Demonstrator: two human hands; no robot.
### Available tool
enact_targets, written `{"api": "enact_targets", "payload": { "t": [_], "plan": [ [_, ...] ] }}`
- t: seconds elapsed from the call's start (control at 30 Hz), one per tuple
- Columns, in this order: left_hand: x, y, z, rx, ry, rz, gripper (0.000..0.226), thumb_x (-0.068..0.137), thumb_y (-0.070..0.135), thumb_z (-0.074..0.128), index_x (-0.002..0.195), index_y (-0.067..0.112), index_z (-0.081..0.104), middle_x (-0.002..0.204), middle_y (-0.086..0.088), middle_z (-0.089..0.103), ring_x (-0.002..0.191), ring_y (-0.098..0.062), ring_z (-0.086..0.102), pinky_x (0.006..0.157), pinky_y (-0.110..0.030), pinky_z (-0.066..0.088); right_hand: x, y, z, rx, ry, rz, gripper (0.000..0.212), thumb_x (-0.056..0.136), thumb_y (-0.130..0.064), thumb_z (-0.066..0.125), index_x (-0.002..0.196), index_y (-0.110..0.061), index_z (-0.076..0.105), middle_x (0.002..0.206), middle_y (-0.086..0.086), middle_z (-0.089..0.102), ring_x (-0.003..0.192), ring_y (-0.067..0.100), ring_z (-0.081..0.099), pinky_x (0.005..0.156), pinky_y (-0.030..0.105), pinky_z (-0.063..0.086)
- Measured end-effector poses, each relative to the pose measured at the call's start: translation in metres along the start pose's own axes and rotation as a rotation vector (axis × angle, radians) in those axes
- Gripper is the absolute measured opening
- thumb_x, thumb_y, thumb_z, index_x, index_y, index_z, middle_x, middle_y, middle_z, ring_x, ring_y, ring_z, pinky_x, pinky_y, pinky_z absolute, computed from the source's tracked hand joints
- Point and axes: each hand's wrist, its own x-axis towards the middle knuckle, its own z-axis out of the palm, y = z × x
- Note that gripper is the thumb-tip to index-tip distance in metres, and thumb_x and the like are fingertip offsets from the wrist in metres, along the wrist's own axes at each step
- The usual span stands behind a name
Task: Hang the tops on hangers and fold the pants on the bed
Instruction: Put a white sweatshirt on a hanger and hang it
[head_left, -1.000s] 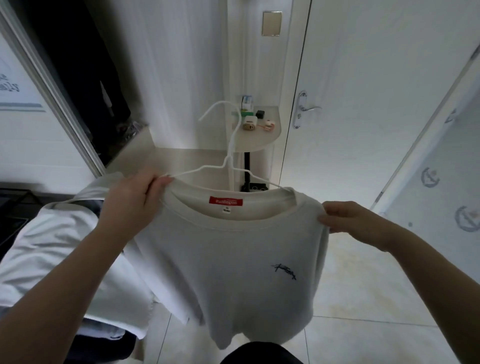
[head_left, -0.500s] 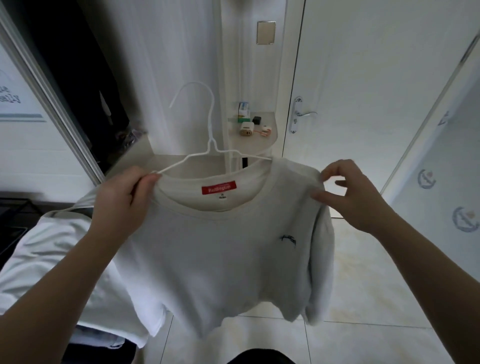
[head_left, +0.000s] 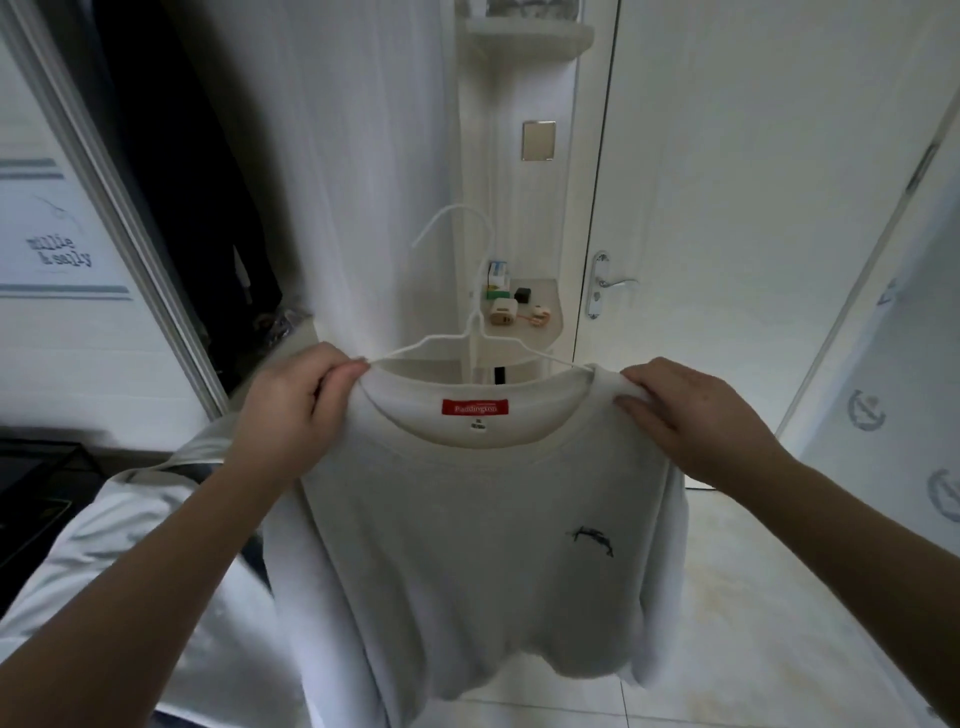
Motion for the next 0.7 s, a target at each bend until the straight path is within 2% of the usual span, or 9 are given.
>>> {"api": "enact_targets", "payload": {
  "t": [0.07, 0.13, 0.2, 0.23, 0.3, 0.4, 0.53, 0.6, 0.7],
  "plan": [
    [0.011, 0.001, 0.0, 0.014, -0.003, 0.022, 0.027, 0.1, 0.027, 0.054, 0.081, 0.012, 0.064, 0.072, 0.011, 0.054, 0.069, -0.009, 0.054, 0.066, -0.021, 0.038, 0.003, 0.0, 0.001, -0.083, 0.095, -0.036, 0.026, 0.104, -0.021, 0.048, 0.112, -0.004, 0.066, 0.089, 0.009, 0.063, 0.077, 0.03, 0.061, 0.065, 0.033, 0.047],
    [0.021, -0.002, -0.002, 0.034, 0.0, 0.049, 0.026, 0.1, 0.027, 0.056, 0.08, 0.012, 0.063, 0.07, 0.009, 0.054, 0.068, -0.012, 0.054, 0.066, -0.024, 0.038, 0.009, 0.0, 0.0, -0.053, 0.096, -0.035, 0.031, 0.102, -0.029, 0.042, 0.112, -0.009, 0.064, 0.088, 0.003, 0.059, 0.078, 0.023, 0.058, 0.064, 0.029, 0.045],
    [0.031, -0.007, -0.004, 0.034, 0.012, 0.052, 0.029, 0.101, 0.032, 0.054, 0.081, 0.012, 0.064, 0.071, 0.002, 0.059, 0.068, -0.016, 0.058, 0.066, -0.029, 0.042, 0.012, 0.002, 0.002, 0.051, 0.057, 0.068, 0.019, 0.1, -0.036, 0.049, 0.114, -0.024, 0.054, 0.094, -0.011, 0.051, 0.079, 0.007, 0.049, 0.067, 0.015, 0.037],
    [0.035, -0.01, -0.005, 0.029, 0.02, 0.046, 0.032, 0.101, 0.035, 0.053, 0.081, 0.013, 0.064, 0.07, 0.0, 0.061, 0.068, -0.017, 0.059, 0.066, -0.031, 0.044, 0.012, 0.004, 0.005, 0.103, 0.037, 0.132, 0.019, 0.098, -0.037, 0.056, 0.114, -0.031, 0.049, 0.096, -0.016, 0.048, 0.078, 0.002, 0.046, 0.069, 0.01, 0.034],
    [0.042, -0.013, -0.004, 0.029, 0.027, 0.04, 0.033, 0.101, 0.041, 0.052, 0.08, 0.017, 0.063, 0.069, 0.0, 0.061, 0.066, -0.017, 0.06, 0.066, -0.032, 0.045, 0.012, 0.008, 0.011, 0.139, 0.062, 0.184, 0.024, 0.096, -0.035, 0.061, 0.115, -0.034, 0.046, 0.099, -0.018, 0.046, 0.079, 0.003, 0.047, 0.07, 0.008, 0.032],
    [0.051, -0.014, -0.002, 0.056, 0.0, 0.091, 0.035, 0.102, 0.039, 0.05, 0.084, 0.014, 0.065, 0.073, -0.001, 0.063, 0.07, -0.02, 0.062, 0.067, -0.039, 0.049, 0.023, 0.008, 0.005, 0.065, 0.206, 0.064, 0.014, 0.102, -0.027, 0.05, 0.116, -0.024, 0.053, 0.095, -0.011, 0.047, 0.081, 0.012, 0.049, 0.063, 0.017, 0.031],
    [0.072, -0.016, -0.01, 0.116, 0.012, 0.18, 0.038, 0.104, 0.034, 0.047, 0.087, 0.007, 0.069, 0.077, -0.003, 0.065, 0.071, -0.022, 0.063, 0.067, -0.042, 0.05, 0.06, 0.012, -0.018, -0.083, 0.383, -0.086, 0.035, 0.1, -0.022, 0.044, 0.111, 0.0, 0.068, 0.09, 0.012, 0.062, 0.079, 0.024, 0.055, 0.065, 0.029, 0.04],
    [0.084, -0.016, -0.016, 0.132, 0.038, 0.218, 0.042, 0.104, 0.035, 0.045, 0.088, 0.006, 0.07, 0.078, -0.004, 0.067, 0.072, -0.022, 0.063, 0.069, -0.042, 0.05, 0.076, 0.01, -0.031, -0.086, 0.403, -0.134, 0.034, 0.1, -0.018, 0.044, 0.106, 0.002, 0.07, 0.086, 0.013, 0.063, 0.078, 0.024, 0.056, 0.068, 0.026, 0.041],
    [0.102, -0.015, -0.026, 0.142, 0.074, 0.254, 0.043, 0.104, 0.036, 0.044, 0.088, 0.007, 0.071, 0.078, -0.002, 0.067, 0.073, -0.018, 0.062, 0.071, -0.034, 0.049, 0.097, 0.007, -0.05, 0.044, 0.398, -0.124, 0.024, 0.099, -0.009, 0.049, 0.094, 0.0, 0.07, 0.083, 0.007, 0.066, 0.076, 0.015, 0.055, 0.073, 0.008, 0.037]
  ]
}}
